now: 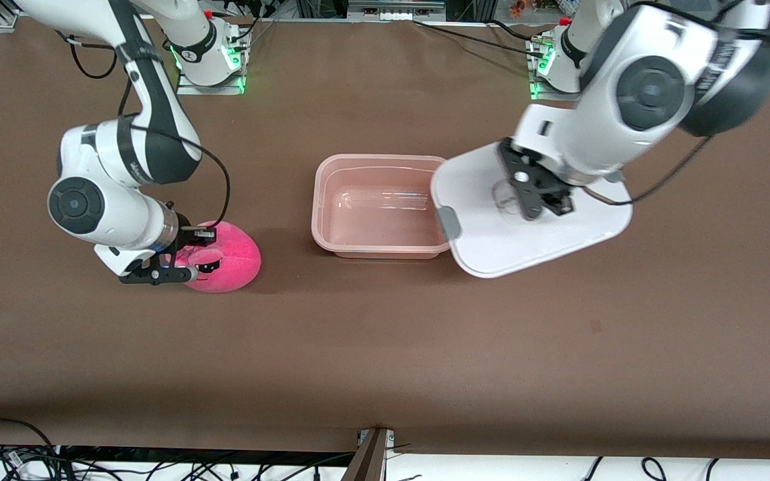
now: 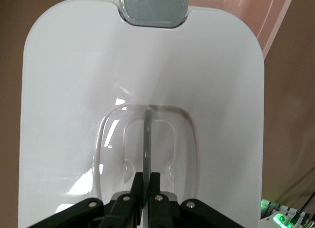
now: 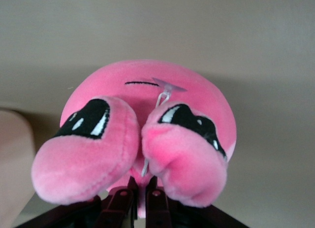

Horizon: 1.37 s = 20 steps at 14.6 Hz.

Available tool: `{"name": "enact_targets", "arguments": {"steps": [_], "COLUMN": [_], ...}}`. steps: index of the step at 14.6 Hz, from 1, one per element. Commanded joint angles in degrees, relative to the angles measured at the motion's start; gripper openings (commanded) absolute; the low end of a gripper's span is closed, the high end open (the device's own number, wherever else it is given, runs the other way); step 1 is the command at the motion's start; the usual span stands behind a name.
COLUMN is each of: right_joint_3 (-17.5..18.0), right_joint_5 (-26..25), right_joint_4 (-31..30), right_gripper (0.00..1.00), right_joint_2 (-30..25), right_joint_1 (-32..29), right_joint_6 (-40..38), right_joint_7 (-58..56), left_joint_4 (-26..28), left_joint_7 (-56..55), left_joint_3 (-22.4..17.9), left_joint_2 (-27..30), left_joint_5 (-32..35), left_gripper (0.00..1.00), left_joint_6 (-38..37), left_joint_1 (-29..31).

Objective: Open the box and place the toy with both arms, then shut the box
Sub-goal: 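Carry the pink toy into the box and release it with the right gripper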

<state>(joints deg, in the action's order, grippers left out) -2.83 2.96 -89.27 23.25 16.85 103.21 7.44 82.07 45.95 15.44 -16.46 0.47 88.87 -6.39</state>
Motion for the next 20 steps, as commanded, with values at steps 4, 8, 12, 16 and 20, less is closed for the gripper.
{"name": "enact_targets", "arguments": {"steps": [4, 8, 12, 16, 20], "right_joint_3": [6.5, 12.5, 16.7, 16.7, 16.7], "right_joint_5": [-0.3, -2.0, -10.9, -14.1, -17.9], "right_joint_4": [8.3, 8.9, 8.9, 8.2, 8.4], "right_gripper": [0.0, 0.0, 0.0, 0.0, 0.0], "right_joint_2": [-1.9, -2.8, -2.2, -1.7, 1.3], "right_joint_1": [3.8, 3.8, 8.7, 11.3, 13.0], "right_joint_6": [-7.0, -8.0, -8.0, -11.4, -10.9], "right_joint_7": [-20.9, -34.5, -37.6, -39.7, -40.0], "left_joint_4": [-1.3, -1.5, -1.7, -5.8, -6.1], "left_joint_7": [11.3, 13.2, 13.2, 13.4, 15.7], "left_joint_3": [0.6, 0.6, 0.8, 0.7, 0.4], "left_joint_2": [-1.0, -0.8, -0.3, -1.3, -6.1], "left_joint_5": [-0.1, -0.2, -0.3, -0.3, 4.4], "left_gripper": [0.0, 0.0, 0.0, 0.0, 0.0], "left_joint_6": [-1.6, -2.3, -2.7, -4.5, -3.6], "left_joint_1": [8.2, 9.5, 10.3, 10.6, 11.5]}}
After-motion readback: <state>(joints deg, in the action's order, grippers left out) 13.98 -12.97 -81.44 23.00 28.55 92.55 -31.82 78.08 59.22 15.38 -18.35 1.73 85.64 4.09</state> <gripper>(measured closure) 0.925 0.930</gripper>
